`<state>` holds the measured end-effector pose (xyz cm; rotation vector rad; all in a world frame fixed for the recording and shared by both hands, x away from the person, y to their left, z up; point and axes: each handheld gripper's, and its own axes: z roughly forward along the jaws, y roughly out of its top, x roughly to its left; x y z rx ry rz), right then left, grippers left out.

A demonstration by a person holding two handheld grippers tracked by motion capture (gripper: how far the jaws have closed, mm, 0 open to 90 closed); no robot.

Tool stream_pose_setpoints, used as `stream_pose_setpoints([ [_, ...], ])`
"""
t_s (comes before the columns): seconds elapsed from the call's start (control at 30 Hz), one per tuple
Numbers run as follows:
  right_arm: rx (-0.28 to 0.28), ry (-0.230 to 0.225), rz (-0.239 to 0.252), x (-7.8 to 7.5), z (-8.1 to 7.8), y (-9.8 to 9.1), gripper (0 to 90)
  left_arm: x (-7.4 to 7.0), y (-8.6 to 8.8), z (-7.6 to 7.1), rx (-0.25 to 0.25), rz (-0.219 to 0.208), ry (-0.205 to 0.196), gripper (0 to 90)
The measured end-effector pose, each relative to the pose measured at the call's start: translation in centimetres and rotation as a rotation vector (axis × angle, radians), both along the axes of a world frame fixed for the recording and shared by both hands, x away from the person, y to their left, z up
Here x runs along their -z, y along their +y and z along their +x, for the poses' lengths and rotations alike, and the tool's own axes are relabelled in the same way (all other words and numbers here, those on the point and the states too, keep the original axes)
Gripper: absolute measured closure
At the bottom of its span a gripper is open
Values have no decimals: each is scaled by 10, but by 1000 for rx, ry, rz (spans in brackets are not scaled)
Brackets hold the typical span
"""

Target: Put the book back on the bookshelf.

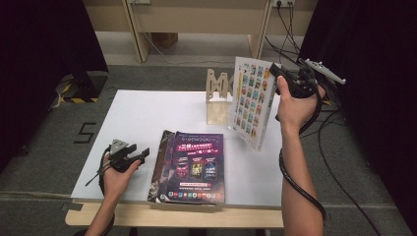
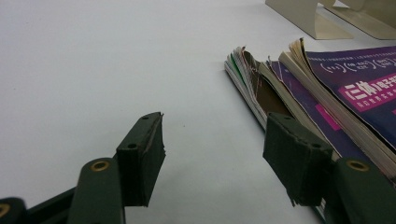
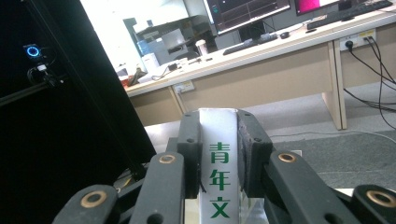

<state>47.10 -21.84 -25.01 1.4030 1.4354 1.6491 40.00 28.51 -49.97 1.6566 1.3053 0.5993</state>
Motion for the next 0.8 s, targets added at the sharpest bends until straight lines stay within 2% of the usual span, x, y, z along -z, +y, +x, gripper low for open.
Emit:
stream_pose_setpoints([
  [0.4,21,-8,7,0,1,-8,748,0,0,0,2,0,2,375],
  [0.57,39,-13,22,-2,1,-16,748,0,0,0,0,-1,1,375],
  [0.8,54,-10,8,-3,1,-21,748,0,-1,0,2,8,2,377],
])
